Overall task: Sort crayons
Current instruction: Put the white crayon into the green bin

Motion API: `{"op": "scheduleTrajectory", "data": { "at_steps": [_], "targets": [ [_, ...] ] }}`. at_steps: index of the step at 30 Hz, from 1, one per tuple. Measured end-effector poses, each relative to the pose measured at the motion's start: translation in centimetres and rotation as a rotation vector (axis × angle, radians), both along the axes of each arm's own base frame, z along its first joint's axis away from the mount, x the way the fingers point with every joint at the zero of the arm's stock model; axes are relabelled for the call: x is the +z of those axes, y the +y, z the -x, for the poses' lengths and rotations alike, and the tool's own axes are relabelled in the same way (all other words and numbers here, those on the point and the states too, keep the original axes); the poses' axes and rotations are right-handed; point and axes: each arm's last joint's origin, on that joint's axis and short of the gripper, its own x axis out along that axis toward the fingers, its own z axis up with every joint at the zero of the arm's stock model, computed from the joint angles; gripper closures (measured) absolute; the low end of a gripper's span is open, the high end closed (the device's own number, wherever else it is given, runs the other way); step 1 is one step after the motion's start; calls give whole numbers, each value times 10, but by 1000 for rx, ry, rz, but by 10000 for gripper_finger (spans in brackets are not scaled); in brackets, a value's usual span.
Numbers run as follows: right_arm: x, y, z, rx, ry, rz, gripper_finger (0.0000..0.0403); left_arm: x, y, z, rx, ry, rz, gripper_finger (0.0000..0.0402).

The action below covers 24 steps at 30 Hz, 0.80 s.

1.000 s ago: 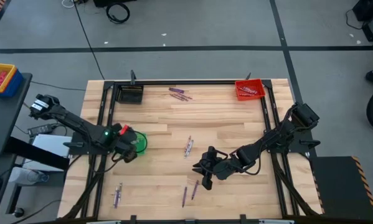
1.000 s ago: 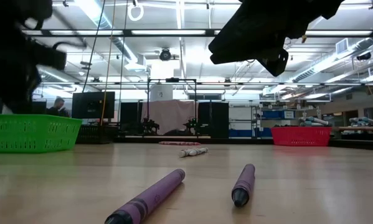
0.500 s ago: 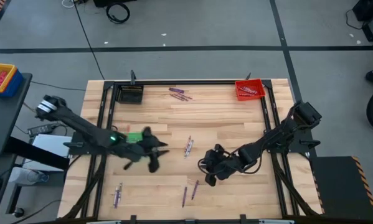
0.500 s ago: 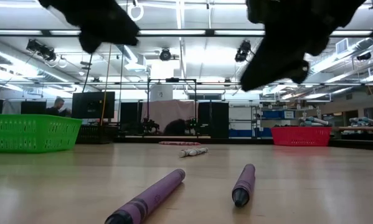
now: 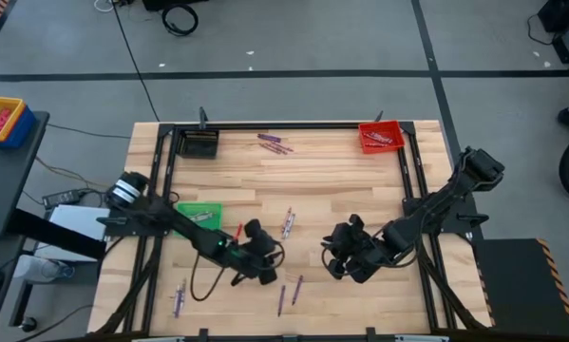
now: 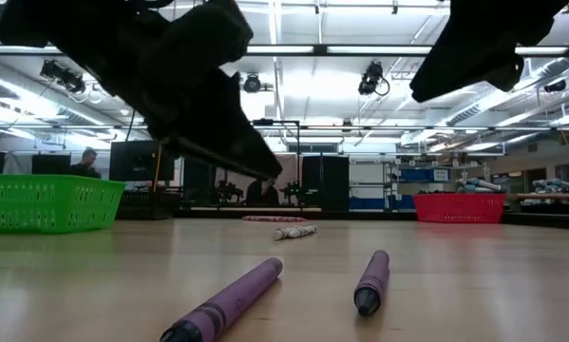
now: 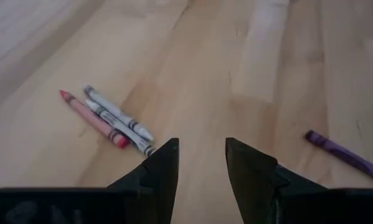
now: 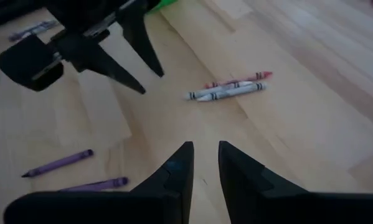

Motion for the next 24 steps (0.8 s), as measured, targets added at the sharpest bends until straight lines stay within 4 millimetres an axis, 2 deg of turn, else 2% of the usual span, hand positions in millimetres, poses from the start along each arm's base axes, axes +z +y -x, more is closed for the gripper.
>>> {"op": "scheduleTrajectory", "data": {
  "at_steps": [14, 24],
  "targets": [
    [0, 1, -1, 4, -6, -9, 323, -56, -3, -8, 202, -43, 40, 257],
    [0, 1, -2, 14, -14, -4, 323, -65, 2, -13, 282, -109, 40, 257]
  ]
}}
